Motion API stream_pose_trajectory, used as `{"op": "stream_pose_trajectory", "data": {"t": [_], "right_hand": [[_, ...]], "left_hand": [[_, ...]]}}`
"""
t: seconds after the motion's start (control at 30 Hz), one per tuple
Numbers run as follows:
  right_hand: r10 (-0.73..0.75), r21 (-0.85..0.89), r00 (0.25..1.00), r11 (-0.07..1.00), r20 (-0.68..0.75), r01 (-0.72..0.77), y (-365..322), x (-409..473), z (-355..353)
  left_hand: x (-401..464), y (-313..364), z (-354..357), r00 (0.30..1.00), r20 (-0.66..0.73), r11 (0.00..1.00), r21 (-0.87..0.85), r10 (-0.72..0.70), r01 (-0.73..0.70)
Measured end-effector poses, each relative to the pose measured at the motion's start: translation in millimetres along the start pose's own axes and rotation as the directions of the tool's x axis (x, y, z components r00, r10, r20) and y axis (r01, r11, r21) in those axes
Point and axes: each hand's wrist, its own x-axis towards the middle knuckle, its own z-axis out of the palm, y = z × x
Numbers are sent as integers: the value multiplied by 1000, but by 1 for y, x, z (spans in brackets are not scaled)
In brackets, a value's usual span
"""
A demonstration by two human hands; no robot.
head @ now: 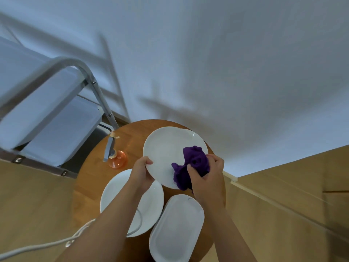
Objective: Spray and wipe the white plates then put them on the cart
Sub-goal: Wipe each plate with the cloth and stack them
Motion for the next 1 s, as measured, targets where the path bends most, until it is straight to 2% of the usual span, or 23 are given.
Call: {"op": "stream_pose_trajectory", "data": {"t": [0.17,0.27,0.33,0.43,0.53,0.63,0.7,0.77,0.83,0.87,0.93,1.0], "right_hand": [[-97,-142,995,985,31,100,-50,-19,4],[-117,-144,992,983,-40,111,-75,-34,12],[-106,-214,990,973,-96,84,-91,-42,18],[-182,-429,979,894,-91,126,-112,-61,34],[-292,-570,956,784,10,245,-124,-86,57],[-323,-642,945,714,53,280,-128,-93,64],[-345,-680,937,701,-59,215,-134,-91,58],[-405,-676,892,717,-200,174,-143,-91,54],[-474,-644,836,737,-276,205,-155,-95,59],[-477,-613,831,758,-285,225,-162,-96,63],[-440,-537,870,800,-222,268,-178,-97,72],[-474,-542,877,759,-81,360,-189,-95,80]], "left_hand": [[-45,21,-8,995,93,977,-214,32,-12],[-71,40,-14,980,187,949,-315,65,-3],[-86,51,-19,967,232,943,-331,108,-25],[-111,65,-26,963,201,912,-401,181,-88],[-137,75,-32,951,204,879,-463,230,-114],[-158,81,-46,930,205,865,-469,305,-181],[-170,84,-57,921,177,855,-464,348,-234],[-180,85,-63,914,169,861,-432,369,-268],[-189,84,-64,900,168,871,-374,402,-319],[-194,84,-63,890,170,873,-341,422,-349],[-202,86,-60,870,219,880,-297,441,-372],[-207,89,-61,849,255,876,-278,462,-394]]}}
